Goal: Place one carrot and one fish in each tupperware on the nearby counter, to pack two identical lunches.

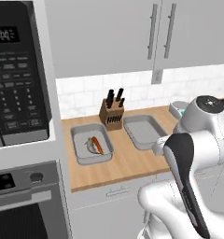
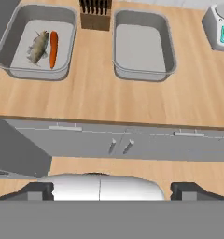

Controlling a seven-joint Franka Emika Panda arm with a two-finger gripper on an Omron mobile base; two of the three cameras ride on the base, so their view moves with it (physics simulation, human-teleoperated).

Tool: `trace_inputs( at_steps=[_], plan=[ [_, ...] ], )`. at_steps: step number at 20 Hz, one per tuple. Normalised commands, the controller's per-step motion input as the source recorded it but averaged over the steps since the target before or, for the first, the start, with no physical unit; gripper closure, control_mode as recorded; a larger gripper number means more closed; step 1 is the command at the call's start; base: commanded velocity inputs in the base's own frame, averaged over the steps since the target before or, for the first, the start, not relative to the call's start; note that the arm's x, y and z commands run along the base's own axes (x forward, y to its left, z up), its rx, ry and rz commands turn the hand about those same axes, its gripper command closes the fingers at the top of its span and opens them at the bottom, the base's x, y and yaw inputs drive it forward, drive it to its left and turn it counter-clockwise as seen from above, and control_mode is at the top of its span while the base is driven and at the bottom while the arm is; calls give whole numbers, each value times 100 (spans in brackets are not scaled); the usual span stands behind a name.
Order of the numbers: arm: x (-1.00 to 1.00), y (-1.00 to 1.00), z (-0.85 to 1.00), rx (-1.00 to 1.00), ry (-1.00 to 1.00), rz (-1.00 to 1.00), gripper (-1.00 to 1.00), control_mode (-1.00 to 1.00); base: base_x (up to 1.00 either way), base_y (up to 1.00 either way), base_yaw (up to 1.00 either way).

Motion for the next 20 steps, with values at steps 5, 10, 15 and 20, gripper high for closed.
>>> trace_inputs(
  at_steps=[5, 10, 15, 20],
  plan=[
    [0, 0, 0, 0, 0, 0, -100, 100, -100, 24, 24],
    [0, 0, 0, 0, 0, 0, -100, 100, -80, 100, 8],
    [0, 0, 0, 0, 0, 0, -100, 100, -2, 100, 0],
    [0, 0, 0, 0, 0, 0, -100, 100, -1, 100, 0]
  ],
)
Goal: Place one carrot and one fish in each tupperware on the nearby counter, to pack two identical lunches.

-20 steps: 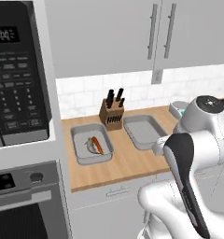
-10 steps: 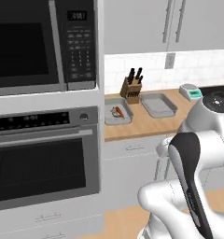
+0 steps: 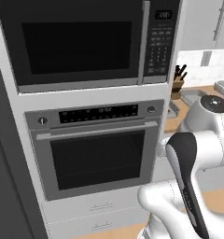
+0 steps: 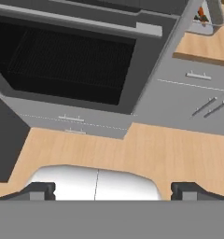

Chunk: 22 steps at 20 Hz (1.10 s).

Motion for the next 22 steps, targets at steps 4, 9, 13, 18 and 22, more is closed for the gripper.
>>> trace_inputs(
  at_steps=[4, 9, 13, 18, 22],
  plan=[
    [0, 0, 0, 0, 0, 0, -100, 100, -60, 100, 0],
    [0, 0, 0, 0, 0, 0, -100, 100, -100, 53, -1],
    [0, 0, 0, 0, 0, 0, -100, 100, -100, 55, -1],
    [0, 0, 0, 0, 0, 0, -100, 100, -38, 100, 0],
    [0, 0, 0, 0, 0, 0, -100, 100, -8, 100, 0]
  ],
)
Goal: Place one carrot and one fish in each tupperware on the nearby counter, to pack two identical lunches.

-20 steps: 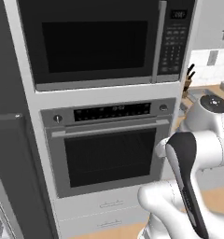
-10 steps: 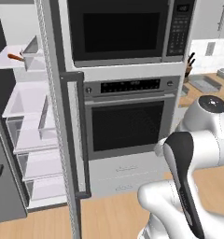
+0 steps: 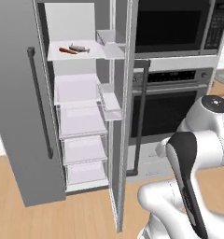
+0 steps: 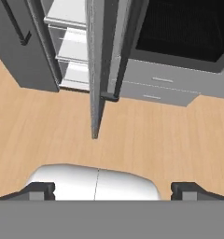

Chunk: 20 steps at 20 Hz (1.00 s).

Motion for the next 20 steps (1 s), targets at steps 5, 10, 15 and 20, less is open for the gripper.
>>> trace_inputs(
  at_steps=[5, 10, 15, 20],
  plan=[
    [0, 0, 0, 0, 0, 0, -100, 100, -14, 100, -3],
    [0, 0, 0, 0, 0, 0, -100, 100, -15, 94, -11],
    [0, 0, 0, 0, 0, 0, -100, 100, 11, 29, -20],
    [0, 0, 0, 0, 0, 0, -100, 100, 86, -28, -13]
  ],
)
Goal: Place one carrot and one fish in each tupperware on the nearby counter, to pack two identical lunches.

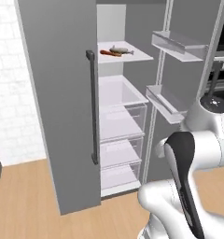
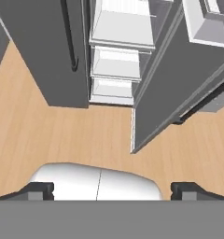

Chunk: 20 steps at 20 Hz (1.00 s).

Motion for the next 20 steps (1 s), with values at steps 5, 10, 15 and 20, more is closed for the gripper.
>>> trace_inputs(
  at_steps=[5, 10, 15, 20],
  plan=[
    [0, 0, 0, 0, 0, 0, -100, 100, 100, 0, -5],
    [0, 0, 0, 0, 0, 0, -100, 100, 98, -2, -1],
    [0, 0, 0, 0, 0, 0, -100, 100, 71, -25, 0],
    [0, 0, 0, 0, 0, 0, -100, 100, 7, -13, 0]
  ],
)
